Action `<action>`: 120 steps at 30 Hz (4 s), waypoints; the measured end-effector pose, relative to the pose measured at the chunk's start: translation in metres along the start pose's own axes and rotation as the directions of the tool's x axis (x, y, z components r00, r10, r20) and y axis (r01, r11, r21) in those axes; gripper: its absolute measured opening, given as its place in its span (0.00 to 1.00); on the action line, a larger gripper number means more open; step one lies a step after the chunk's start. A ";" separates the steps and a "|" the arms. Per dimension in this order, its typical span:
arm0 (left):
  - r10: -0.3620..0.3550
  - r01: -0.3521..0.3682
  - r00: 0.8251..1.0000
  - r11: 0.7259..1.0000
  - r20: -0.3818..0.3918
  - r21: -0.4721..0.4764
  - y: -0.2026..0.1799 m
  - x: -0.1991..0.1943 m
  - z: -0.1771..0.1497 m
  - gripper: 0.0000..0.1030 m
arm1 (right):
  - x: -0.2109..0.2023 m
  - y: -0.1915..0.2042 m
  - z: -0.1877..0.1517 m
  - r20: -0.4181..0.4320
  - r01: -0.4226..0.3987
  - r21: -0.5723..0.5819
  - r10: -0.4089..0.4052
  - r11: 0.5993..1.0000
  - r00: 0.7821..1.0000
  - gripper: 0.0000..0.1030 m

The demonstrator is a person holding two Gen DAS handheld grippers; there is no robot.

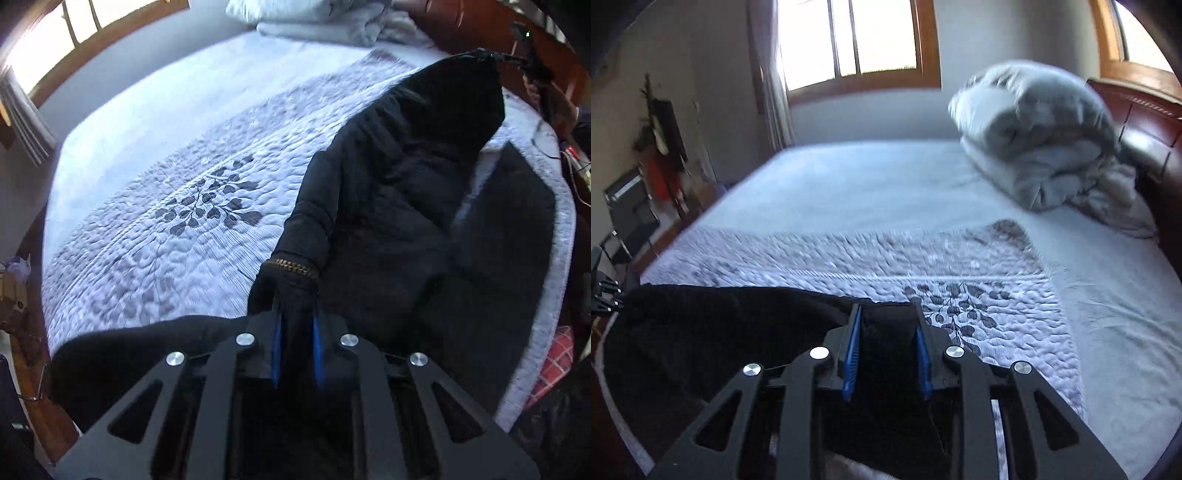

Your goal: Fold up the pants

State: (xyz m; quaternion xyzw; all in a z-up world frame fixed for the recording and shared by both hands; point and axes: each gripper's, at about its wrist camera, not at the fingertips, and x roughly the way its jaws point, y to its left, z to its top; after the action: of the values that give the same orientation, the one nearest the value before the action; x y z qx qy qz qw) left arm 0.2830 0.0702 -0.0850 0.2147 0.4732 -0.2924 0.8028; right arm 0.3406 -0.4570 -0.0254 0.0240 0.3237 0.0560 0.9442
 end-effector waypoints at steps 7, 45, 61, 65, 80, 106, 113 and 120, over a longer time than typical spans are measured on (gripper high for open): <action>0.011 -0.011 0.999 1.000 0.038 -0.019 -0.066 -0.065 -0.067 0.11 | -0.096 -0.001 -0.056 0.098 0.014 0.048 -0.019 0.999 0.995 0.25; 0.029 -0.032 0.999 0.813 -0.014 -0.582 -0.132 -0.046 -0.219 0.88 | -0.206 -0.050 -0.262 -0.433 0.108 0.227 0.001 0.968 0.902 0.90; 0.078 -0.034 0.996 0.789 0.045 -0.614 -0.143 -0.062 -0.194 0.91 | -0.053 -0.073 -0.202 -0.379 -0.103 0.640 0.430 0.761 0.819 0.40; 0.056 -0.025 0.998 0.777 0.029 -0.628 -0.143 -0.054 -0.194 0.92 | -0.072 -0.056 -0.169 -0.306 -0.194 0.568 0.424 0.800 0.853 0.12; 0.009 0.012 0.999 0.822 0.034 -0.569 -0.164 -0.038 -0.166 0.92 | -0.131 -0.054 -0.195 -0.401 -0.034 0.367 0.191 0.930 0.896 0.69; 0.299 -0.032 0.954 0.172 0.021 -0.985 0.004 -0.086 -0.356 0.69 | -0.132 -0.042 -0.280 -0.317 -0.006 0.618 0.256 0.787 0.913 0.74; 0.324 -0.034 0.946 0.177 0.026 -0.984 0.028 -0.068 -0.336 0.27 | -0.132 -0.029 -0.274 -0.332 0.011 0.593 0.232 0.805 0.915 0.74; 0.365 -0.132 0.930 0.236 -0.038 -0.963 0.023 -0.070 -0.319 0.35 | -0.140 -0.020 -0.271 -0.295 -0.031 0.608 0.261 0.793 0.919 0.74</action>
State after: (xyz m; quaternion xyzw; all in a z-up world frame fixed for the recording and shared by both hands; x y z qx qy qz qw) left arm 0.0696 0.3041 -0.1682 -0.2648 0.4314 0.1614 0.8472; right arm 0.0664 -0.4914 -0.1554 0.3317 0.4909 0.0298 0.8050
